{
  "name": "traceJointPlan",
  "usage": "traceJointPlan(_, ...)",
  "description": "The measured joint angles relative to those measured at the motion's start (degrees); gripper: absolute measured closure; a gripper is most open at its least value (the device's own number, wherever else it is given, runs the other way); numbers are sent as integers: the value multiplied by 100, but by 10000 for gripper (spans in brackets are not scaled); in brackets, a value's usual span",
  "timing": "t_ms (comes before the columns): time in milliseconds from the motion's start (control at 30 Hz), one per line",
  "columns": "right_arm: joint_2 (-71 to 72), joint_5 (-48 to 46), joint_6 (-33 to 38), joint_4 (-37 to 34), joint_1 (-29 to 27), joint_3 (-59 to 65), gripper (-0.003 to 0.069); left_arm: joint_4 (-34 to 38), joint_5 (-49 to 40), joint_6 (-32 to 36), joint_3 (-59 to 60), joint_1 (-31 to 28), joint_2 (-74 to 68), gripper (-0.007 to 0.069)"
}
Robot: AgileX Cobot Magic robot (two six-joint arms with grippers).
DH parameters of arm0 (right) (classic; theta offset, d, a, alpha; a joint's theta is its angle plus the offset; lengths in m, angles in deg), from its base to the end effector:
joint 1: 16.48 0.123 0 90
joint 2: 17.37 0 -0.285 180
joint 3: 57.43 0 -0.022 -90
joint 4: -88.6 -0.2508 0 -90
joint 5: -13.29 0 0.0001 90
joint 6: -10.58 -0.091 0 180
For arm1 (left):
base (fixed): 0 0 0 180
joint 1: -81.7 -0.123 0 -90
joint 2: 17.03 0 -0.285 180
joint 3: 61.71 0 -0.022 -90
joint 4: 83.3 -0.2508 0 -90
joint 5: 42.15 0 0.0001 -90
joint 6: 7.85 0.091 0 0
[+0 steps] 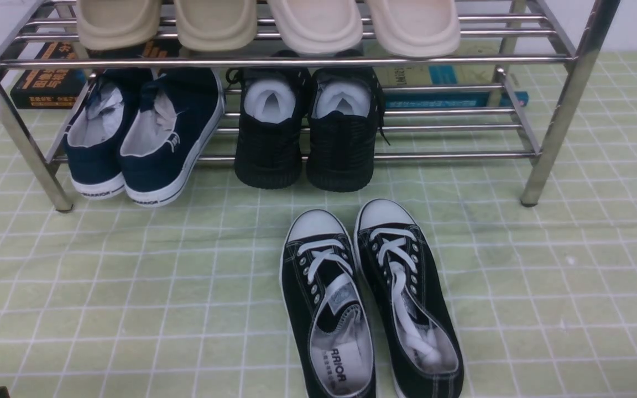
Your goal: Take the shoes off the shelf with your hand from the green coffee tablecloth.
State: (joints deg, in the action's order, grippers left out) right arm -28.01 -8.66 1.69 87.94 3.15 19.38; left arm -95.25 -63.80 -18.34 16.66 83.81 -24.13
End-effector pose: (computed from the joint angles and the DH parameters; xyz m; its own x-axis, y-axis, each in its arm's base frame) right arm 0.0519 0.0189 0.1784 -0.3646 0.0452 -0.9301 -0.2835 0.9460 0.1571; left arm 0.0526 0.0050 0.1738 -0.2874 0.0217 -0.9576 -0.0332 0.9989 0.0326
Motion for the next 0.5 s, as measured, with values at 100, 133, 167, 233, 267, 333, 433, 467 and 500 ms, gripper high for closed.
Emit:
traceJointPlan(100,117,13,0,0,-778,115,645,0,0,0,0,0,0,385)
traceJointPlan(133,153,27,32,0,-896,115,645,0,0,0,0,0,0,385)
traceJointPlan(167,245,27,99,0,-1141,115,645,0,0,0,0,0,0,385)
traceJointPlan(233,289,15,150,-17,-1264,115,645,0,0,0,0,0,0,385)
traceJointPlan(267,332,-12,233,-47,-1456,115,645,0,0,0,0,0,0,385)
traceJointPlan(333,345,-32,348,-65,-1705,115,643,0,0,0,0,0,0,385)
traceJointPlan(433,345,-39,389,-65,-1830,115,640,0,0,0,0,0,0,385)
traceJointPlan(467,345,-39,389,-65,-1838,115,639,0,0,0,0,0,0,385)
traceJointPlan(500,345,-39,389,-65,-1837,115,639,0,0,0,0,0,0,385)
